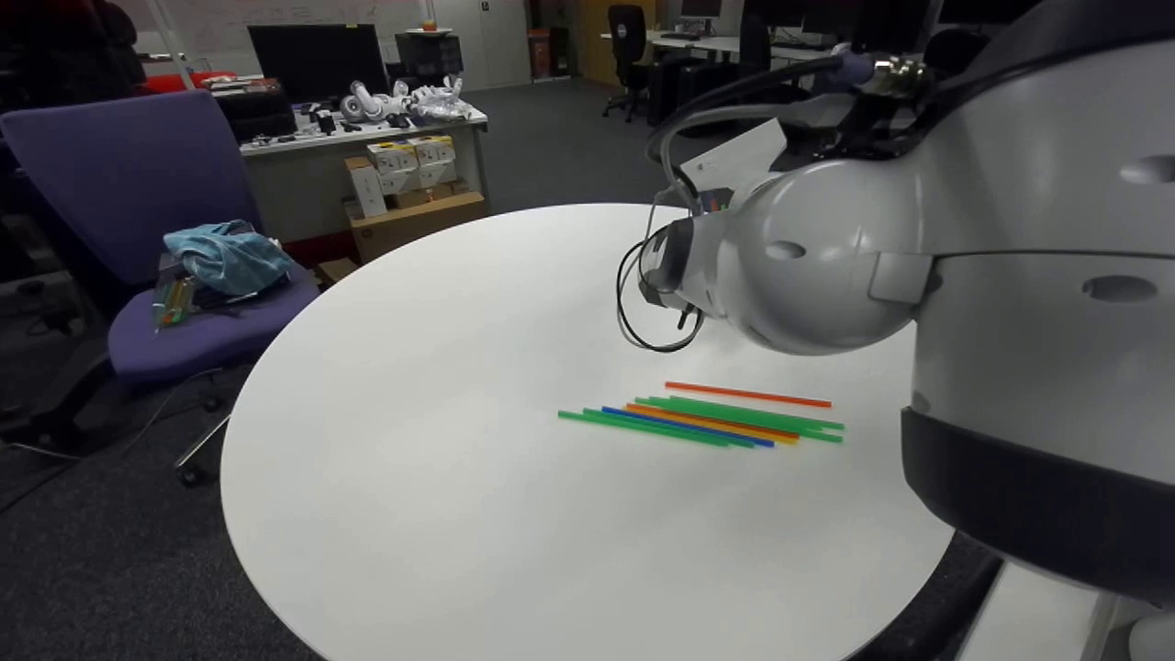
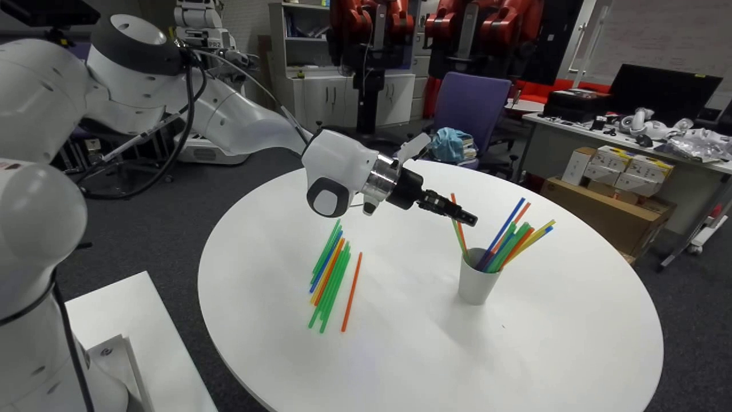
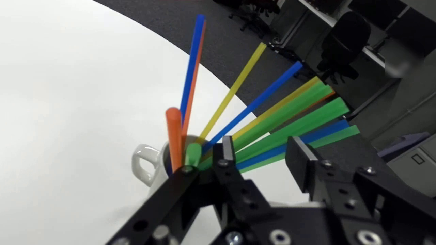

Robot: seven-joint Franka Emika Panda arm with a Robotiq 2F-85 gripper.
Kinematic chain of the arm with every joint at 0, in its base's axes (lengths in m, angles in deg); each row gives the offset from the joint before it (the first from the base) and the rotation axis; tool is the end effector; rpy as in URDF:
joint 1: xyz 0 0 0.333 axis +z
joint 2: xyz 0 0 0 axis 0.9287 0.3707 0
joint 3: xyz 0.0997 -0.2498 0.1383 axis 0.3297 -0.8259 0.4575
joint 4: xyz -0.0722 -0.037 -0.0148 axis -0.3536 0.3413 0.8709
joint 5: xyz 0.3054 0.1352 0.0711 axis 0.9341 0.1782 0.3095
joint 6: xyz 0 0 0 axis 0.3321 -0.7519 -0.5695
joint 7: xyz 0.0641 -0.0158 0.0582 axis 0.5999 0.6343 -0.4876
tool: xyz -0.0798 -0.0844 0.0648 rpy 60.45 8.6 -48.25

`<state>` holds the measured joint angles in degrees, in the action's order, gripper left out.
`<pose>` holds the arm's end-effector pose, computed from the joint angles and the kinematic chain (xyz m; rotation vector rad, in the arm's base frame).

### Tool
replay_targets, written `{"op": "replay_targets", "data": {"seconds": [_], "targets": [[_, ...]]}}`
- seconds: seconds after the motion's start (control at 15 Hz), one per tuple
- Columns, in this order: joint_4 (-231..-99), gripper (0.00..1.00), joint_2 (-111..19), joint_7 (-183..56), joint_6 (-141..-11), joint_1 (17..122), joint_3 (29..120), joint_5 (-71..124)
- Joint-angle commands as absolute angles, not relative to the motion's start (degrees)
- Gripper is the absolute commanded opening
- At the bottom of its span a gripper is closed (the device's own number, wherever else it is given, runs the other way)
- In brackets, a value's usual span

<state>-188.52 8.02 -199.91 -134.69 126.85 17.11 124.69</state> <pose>0.5389 -0.0819 0.2540 0.4369 2.0052 -0.9342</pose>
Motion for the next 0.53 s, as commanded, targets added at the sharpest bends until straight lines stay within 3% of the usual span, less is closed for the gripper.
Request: {"op": "replay_targets", "data": {"seconds": [0.0,0.2,0.33,0.47], "targets": [[-189.4,0.79,4.4,-197.9,-131.5,128.0,15.5,122.6],[-189.6,0.99,4.0,-198.4,-130.1,128.4,14.8,121.4],[-189.7,1.00,3.8,-198.5,-129.4,128.3,14.4,120.8],[-188.2,1.00,-4.6,-193.2,-137.7,123.1,20.9,118.8]]}}
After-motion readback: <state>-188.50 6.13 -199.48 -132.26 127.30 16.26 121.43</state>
